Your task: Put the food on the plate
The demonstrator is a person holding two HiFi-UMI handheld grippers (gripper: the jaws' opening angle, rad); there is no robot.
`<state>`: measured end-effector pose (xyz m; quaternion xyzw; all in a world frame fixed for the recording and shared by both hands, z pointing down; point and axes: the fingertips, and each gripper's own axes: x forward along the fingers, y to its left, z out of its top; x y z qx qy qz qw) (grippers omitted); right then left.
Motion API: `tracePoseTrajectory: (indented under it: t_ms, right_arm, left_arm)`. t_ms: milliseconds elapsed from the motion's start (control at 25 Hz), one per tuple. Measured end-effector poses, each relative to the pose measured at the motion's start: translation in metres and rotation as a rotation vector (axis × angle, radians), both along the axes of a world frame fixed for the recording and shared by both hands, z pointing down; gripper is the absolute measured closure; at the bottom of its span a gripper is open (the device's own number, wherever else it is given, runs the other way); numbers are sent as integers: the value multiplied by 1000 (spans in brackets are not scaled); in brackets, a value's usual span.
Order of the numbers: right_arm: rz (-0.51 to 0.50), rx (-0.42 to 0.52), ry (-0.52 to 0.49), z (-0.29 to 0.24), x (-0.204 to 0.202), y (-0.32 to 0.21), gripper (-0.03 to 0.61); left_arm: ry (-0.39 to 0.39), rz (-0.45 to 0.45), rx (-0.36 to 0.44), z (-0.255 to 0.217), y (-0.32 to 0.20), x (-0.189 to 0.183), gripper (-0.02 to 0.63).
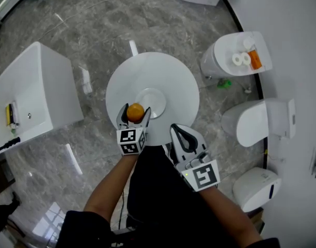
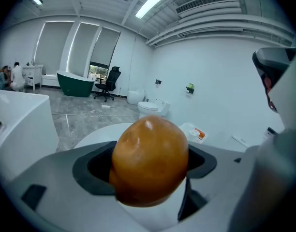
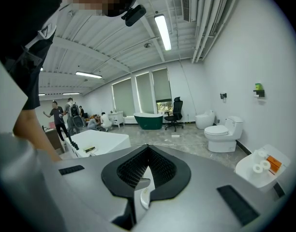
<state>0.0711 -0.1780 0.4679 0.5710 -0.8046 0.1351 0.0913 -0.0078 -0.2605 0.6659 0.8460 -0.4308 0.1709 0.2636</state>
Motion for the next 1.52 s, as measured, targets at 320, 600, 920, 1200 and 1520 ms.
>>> tracePoseTrajectory:
  t_ms: [320,600,920,1200,1520]
  right_arm:
    - [44,2,-8,2,16,1,574]
    - [44,-26,0,18,18,6,574]
    - [69,-49,4,28,30,11,574]
    - [91,-45,13,27,35,13,574]
    - [128,-66,-1,31,42,21,574]
  left_arm:
    - [-26,10,-49,28,1,13,224]
    - [-91,84,-121,66,5,25,224]
    - [-115,99,-131,85,4,38,224]
    - [-168,147,-98,93,1,44,224]
    - [-205,199,-155,109,12,51,224]
